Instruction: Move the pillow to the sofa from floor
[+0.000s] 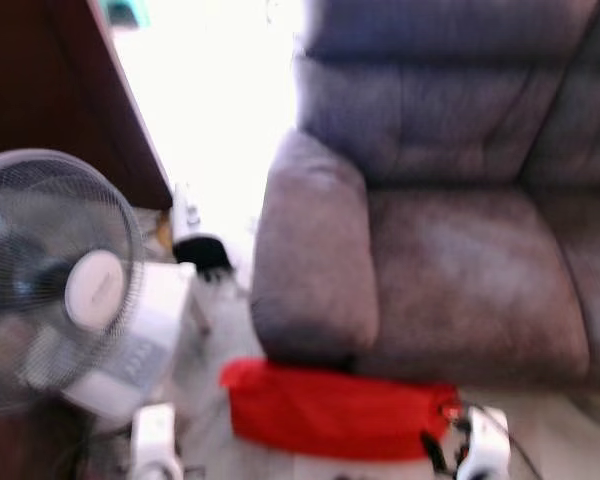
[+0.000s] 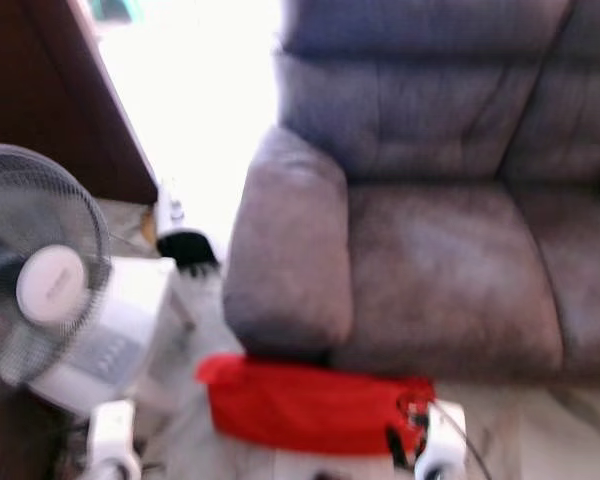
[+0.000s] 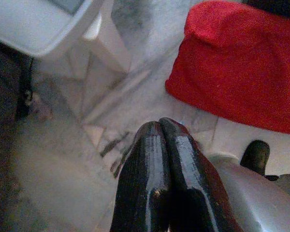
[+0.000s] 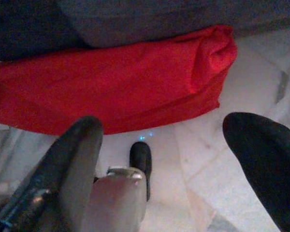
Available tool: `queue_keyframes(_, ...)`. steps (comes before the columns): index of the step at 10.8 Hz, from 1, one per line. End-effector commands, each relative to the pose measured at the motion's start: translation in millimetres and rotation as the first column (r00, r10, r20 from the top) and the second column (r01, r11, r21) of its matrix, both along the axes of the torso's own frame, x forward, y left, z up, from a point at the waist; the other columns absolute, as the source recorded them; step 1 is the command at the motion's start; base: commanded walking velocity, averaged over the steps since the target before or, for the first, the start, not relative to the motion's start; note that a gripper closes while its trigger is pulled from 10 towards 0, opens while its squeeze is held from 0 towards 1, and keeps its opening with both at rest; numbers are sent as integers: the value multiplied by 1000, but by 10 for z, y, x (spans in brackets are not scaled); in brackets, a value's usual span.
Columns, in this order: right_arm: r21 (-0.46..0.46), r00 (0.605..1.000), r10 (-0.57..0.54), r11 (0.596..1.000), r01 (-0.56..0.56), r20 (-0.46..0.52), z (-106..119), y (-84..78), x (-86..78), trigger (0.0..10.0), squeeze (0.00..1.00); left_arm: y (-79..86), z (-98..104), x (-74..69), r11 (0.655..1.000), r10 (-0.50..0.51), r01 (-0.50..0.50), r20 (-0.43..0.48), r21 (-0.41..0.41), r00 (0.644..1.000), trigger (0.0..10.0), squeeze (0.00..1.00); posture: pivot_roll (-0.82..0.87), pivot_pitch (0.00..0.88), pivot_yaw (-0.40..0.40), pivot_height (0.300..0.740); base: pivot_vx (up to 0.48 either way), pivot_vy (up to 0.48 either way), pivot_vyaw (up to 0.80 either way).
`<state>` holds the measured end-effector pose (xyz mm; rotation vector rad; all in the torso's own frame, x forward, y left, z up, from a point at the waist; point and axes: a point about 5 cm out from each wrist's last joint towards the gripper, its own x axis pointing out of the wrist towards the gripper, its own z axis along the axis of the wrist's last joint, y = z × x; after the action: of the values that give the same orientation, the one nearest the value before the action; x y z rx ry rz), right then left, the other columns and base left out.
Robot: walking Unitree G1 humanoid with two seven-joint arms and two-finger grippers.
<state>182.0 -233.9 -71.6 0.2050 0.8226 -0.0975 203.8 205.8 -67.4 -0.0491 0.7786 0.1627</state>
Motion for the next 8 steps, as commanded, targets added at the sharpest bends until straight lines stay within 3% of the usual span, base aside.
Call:
queue_keyframes(1,6,999,-11,1000,11,-32,-50,5,-95,10000,0,41,-46,-96,1000,-2,2,-29,10,1000,10000,0,68,165,3,740,0,0,0)
queue_keyframes(3,9,999,-12,1000,12,-31,-50,11,-92,10000,0,23,-34,-70,1000,-12,12,-17,4,1000,10000,0,67,168,4,740,0,0,0)
queue_keyframes(8,5,999,-6,1000,6,-31,-48,4,-92,10000,0,11,-49,-88,999,-34,35,-36,23,999,10000,0,65,170,1,740,0,-319,0)
